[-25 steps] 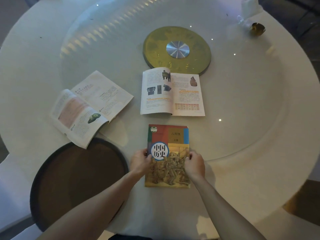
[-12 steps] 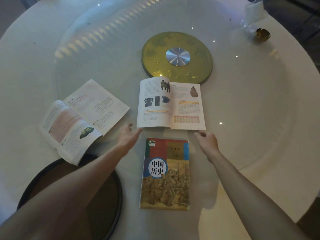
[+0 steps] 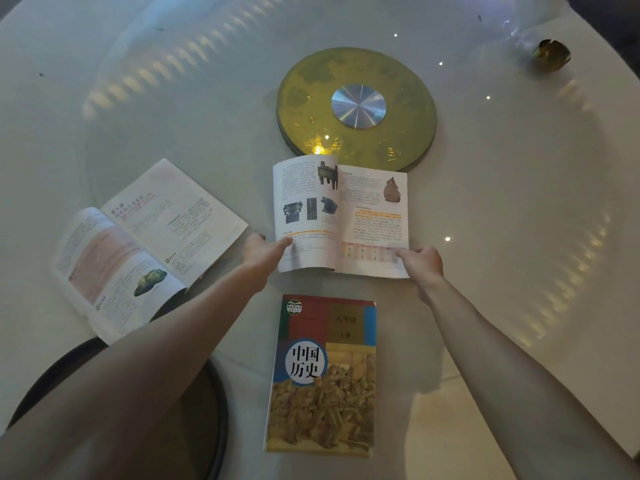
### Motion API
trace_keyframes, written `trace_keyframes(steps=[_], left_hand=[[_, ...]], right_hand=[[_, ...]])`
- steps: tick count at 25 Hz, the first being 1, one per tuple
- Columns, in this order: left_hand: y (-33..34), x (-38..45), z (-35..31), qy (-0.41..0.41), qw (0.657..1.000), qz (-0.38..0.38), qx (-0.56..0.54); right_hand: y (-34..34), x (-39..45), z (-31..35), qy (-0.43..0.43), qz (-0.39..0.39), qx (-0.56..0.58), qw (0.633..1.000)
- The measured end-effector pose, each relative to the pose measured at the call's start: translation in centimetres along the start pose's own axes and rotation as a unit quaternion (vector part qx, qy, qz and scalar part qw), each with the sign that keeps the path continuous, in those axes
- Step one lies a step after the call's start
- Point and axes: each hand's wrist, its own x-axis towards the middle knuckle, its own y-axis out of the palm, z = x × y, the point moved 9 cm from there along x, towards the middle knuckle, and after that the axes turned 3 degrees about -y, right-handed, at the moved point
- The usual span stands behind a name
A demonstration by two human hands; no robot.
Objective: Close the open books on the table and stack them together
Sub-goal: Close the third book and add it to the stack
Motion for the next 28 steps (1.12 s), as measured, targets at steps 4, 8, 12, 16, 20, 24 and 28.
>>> trace_keyframes(steps=[4,8,12,16,20,24,28], left_hand=[[1.2,0.4,-0.1,-0.01,0.998,0.043,-0.034],[1.0,0.1,-0.2,-0.027,0.99,0.092,-0.105],[0.7,-1.1,-1.5,0.014,0.988,0.066,-0.136],[1.2,-1.6,-1.0,-0.003,0.985,0.103,-0.141],[0.9,-2.1,0.2,-0.017,0.983,0.129,-0.13],[-0.7,-3.2,-0.3,0.001,0.976,0.117,-0.183],[-2.5,-4.9,-3.1,0.089,0.983,0.083,-0.138]], right_hand=[[2.0,-0.1,-0.3,0.041,0.056,0.068,0.995],[2.2,-0.8,0.4,0.016,0.052,0.038,0.998],[1.5,-0.1,-0.8,0.016,-0.002,-0.043,0.999],[1.5,-3.1,-1.4,0.085,-0.013,0.079,0.993],[1.9,-4.3,-2.2,0.106,0.035,0.16,0.981],[1.7,-4.4,-1.6,0.071,0.079,0.184,0.977],[0.0,-5.8,1.4,-0.006,0.099,0.19,0.977]])
